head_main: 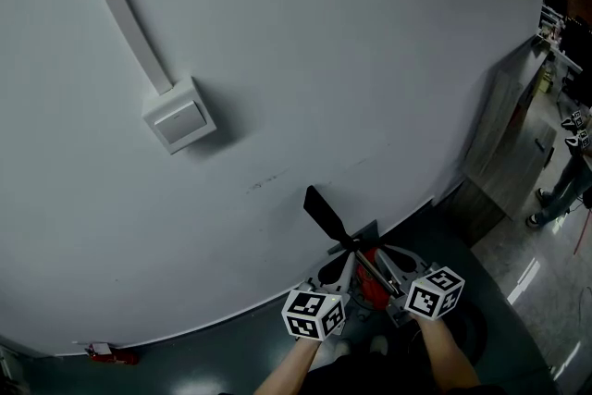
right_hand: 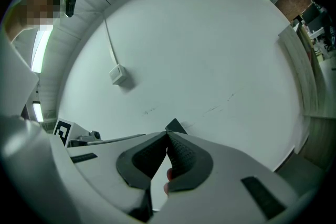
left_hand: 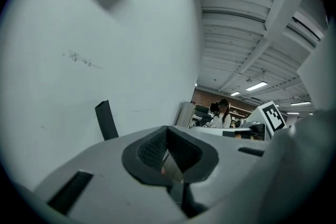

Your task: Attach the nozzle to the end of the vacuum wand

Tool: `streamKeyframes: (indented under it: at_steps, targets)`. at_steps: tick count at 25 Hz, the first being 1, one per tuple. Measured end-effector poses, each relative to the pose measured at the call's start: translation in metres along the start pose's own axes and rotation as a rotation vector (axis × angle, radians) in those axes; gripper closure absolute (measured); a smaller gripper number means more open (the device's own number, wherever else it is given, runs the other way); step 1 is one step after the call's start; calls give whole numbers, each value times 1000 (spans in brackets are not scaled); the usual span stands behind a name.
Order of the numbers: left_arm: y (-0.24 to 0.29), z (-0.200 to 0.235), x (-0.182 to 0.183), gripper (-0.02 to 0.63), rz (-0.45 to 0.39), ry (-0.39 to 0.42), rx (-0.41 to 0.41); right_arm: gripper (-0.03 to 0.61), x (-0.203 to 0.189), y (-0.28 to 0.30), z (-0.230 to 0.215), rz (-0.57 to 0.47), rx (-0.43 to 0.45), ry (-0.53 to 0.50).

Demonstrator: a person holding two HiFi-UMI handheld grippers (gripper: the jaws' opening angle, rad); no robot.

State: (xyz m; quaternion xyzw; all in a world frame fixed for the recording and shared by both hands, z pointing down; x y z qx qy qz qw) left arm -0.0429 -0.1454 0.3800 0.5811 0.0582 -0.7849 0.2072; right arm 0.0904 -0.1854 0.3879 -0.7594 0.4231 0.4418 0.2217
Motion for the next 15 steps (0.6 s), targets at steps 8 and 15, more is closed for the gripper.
streamKeyframes:
  at_steps: [8, 15]
  targets:
    - [0, 4, -3, 609, 18, -42, 19, 560, -1, -1, 1, 3, -9, -17]
    - [1, 5, -5, 609, 22, -48, 23, 560, 0, -2, 1, -6, -19, -51]
Point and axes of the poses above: the fingertips, and each gripper's own axes: y forward along the fingers, z to its left, x out of its top, the point moved 6 cm from there along -y, backward along the fingers, and after that the axes turned 3 degrees about -z, right-handed, at the moved point
